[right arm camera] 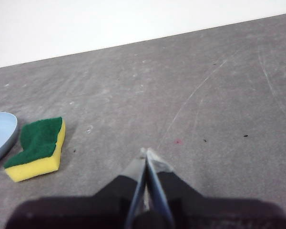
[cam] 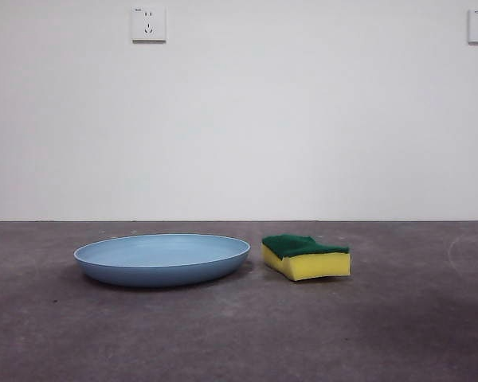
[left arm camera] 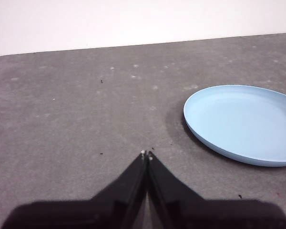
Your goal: Pick up the plate,pick up the cloth,clean the plate with the cloth
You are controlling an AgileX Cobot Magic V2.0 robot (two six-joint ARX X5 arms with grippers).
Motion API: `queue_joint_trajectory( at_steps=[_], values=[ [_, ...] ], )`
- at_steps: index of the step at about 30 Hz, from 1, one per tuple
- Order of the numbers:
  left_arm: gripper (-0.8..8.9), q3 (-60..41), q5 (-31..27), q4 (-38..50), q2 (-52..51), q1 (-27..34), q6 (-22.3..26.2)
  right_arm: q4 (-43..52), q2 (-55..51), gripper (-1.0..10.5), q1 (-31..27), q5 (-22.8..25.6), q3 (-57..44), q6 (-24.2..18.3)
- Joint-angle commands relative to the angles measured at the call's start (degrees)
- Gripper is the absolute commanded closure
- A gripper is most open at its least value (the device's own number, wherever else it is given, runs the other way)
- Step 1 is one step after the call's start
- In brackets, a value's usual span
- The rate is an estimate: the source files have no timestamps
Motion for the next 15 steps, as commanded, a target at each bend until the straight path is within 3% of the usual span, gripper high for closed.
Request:
queue_joint_trajectory(
  at_steps=[1,15],
  values=[
    [8.17,-0.72,0.07,-0.11,-0.15,0.17,-0.31,-0.68,-0.09,9.5,0.02,0.11,-0.46,0.61],
    [8.21,-0.66,0.66,1.60,-0.15,0.15,-2.38,-0.76,-0.09,9.5,0.02,-0.28,-0.37,2.69]
  ],
)
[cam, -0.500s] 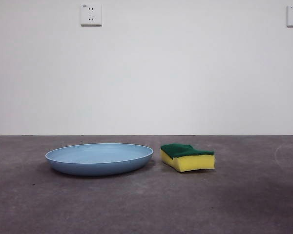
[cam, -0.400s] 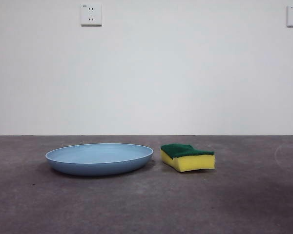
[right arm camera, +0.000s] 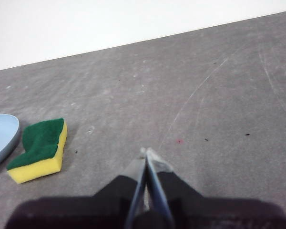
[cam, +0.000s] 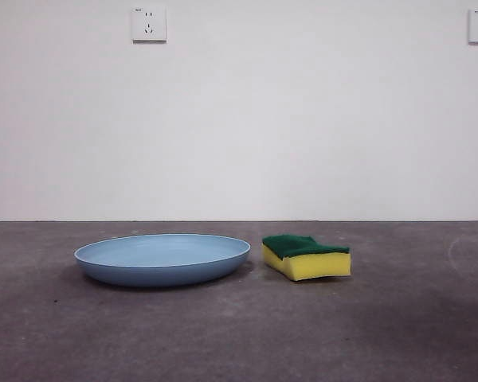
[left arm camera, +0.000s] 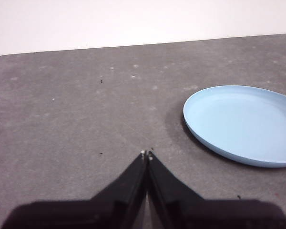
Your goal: Pick up the plate,pick up the cloth,clean the plate with the cloth
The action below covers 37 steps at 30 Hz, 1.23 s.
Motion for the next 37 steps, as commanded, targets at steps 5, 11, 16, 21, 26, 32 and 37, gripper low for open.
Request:
queue_joint_trajectory(
  at_steps=[5,11,16,21,26,32,37],
  values=[
    [8.21,0.90,2.80,2.64,-0.13,0.15,-6.54,-1.18,1.09,9.6,0.00,-0.15,1.22,5.70],
    [8.21,6.93,2.89,2.10,4.17,0.15,-11.30,-1.22,7.08,9.6,0.02,-0.20,7.34,6.97],
    [8.21,14.25,3.13,2.12,13.77,0.15,-11.28,-1.97,16.70,9.6,0.02,-0.24,16.83,6.95],
    [8.21,22.82,4.50,0.96,25.44,0.15,-10.91,-2.78,26.95,9.6,0.02,-1.09,27.08,4.44],
    [8.21,33.55,6.38,-4.04,37.53,0.15,-8.31,-5.03,37.64,9.5,0.00,-9.27,37.97,2.32],
    [8.21,44.74,11.43,-12.68,48.87,0.15,-5.01,-13.53,50.07,9.5,0.02,-23.37,50.12,-2.45],
    [8.17,51.23,15.52,-19.12,55.58,0.11,-4.96,-24.41,58.95,9.4,0.02,-29.59,58.14,-7.98]
  ],
)
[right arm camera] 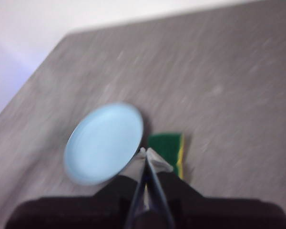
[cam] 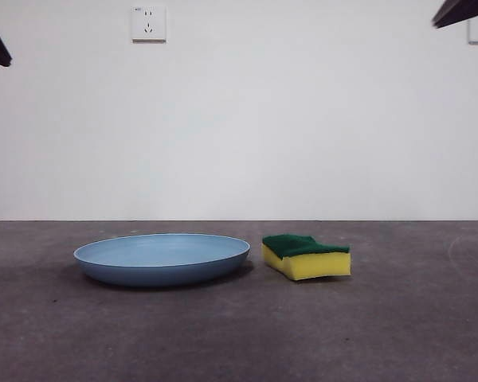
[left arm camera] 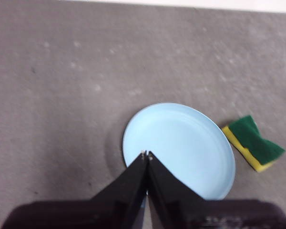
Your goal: Pick up the plate,pick up the cloth,clean the plate with the cloth
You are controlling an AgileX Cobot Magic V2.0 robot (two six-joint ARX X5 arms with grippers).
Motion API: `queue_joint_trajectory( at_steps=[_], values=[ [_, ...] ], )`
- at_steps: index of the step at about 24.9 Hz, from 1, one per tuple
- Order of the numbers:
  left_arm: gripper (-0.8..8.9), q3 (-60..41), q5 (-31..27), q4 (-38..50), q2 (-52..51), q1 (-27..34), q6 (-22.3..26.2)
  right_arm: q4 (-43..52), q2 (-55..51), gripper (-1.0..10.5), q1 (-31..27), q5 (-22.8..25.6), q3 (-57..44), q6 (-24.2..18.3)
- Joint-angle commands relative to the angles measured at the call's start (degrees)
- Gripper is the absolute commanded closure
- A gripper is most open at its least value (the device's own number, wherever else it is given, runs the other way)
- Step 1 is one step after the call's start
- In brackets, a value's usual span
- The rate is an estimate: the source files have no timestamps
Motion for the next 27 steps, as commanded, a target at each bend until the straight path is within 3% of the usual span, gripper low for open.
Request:
queue_joint_trajectory(
  at_steps=[1,4,6,8,15,27],
  values=[
    [8.16,2.12,2.47,-2.32,2.67,0.09,1.07,-4.55,3.93,9.3,0.04,-1.31,3.13,-4.76],
    [7.90,3.08,2.99,-3.10,4.28,0.07,1.11,-5.64,6.51,7.6,0.04,-1.29,4.59,-4.96],
    [6.41,3.08,3.19,-3.23,4.59,0.07,2.25,-5.57,7.30,6.3,0.04,-1.18,4.83,-4.96],
    [5.15,3.08,4.31,-3.19,4.70,0.07,2.34,-5.49,7.56,5.9,0.04,-1.07,4.87,-5.01],
    [5.17,4.85,4.09,-0.66,10.32,0.09,1.44,-5.18,7.56,6.0,0.11,-1.25,4.87,-4.96],
    [5.30,12.52,4.00,5.40,41.97,-0.52,0.35,-5.22,7.56,6.0,0.15,-1.29,4.87,-4.94]
  ],
)
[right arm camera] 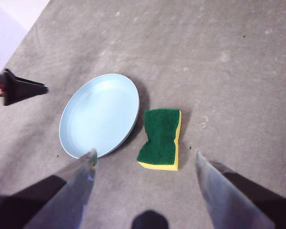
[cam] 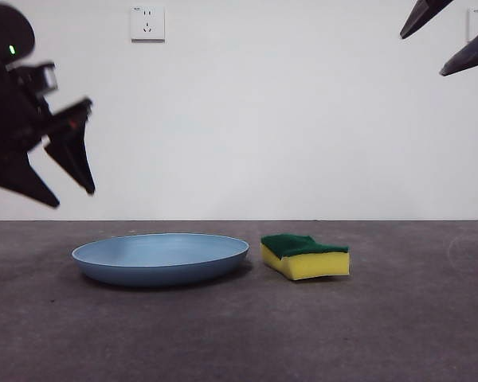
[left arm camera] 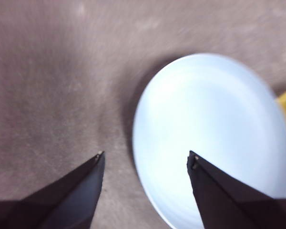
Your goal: Pick up the plate,pick up the cloth,clean the plate with the cloth
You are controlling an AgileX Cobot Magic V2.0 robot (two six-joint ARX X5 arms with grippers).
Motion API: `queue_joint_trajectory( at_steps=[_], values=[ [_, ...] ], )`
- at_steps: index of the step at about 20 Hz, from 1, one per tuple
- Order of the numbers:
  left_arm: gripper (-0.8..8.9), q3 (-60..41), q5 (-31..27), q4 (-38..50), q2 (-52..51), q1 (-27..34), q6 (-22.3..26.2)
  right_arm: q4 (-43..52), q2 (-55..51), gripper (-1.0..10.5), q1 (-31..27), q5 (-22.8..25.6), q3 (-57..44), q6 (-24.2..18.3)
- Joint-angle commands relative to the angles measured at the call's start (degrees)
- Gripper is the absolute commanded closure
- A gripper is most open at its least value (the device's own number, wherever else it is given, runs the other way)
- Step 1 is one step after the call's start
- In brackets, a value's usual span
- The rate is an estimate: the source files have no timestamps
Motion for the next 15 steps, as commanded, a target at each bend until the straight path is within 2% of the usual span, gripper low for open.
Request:
queue_joint_trajectory(
  at_steps=[1,6,9,15],
  values=[
    [5.30,0.48,-0.02,1.03,3.82,-0.63,-0.39,0.26,0.09,6.0,0.15,-0.22,0.35,-0.61],
    [5.31,0.48,-0.22,3.30,7.96,-2.78,-0.42,0.26,0.09,6.0,0.83,-0.22,0.35,-0.61],
    [5.31,0.48,-3.08,3.45,8.44,-3.78,-1.09,0.26,0.09,6.0,1.18,-0.20,0.35,-0.44],
    [5.31,0.48,-2.95,4.66,9.79,-3.98,-1.14,0.26,0.09,6.0,1.31,-0.20,0.35,-0.42]
  ],
)
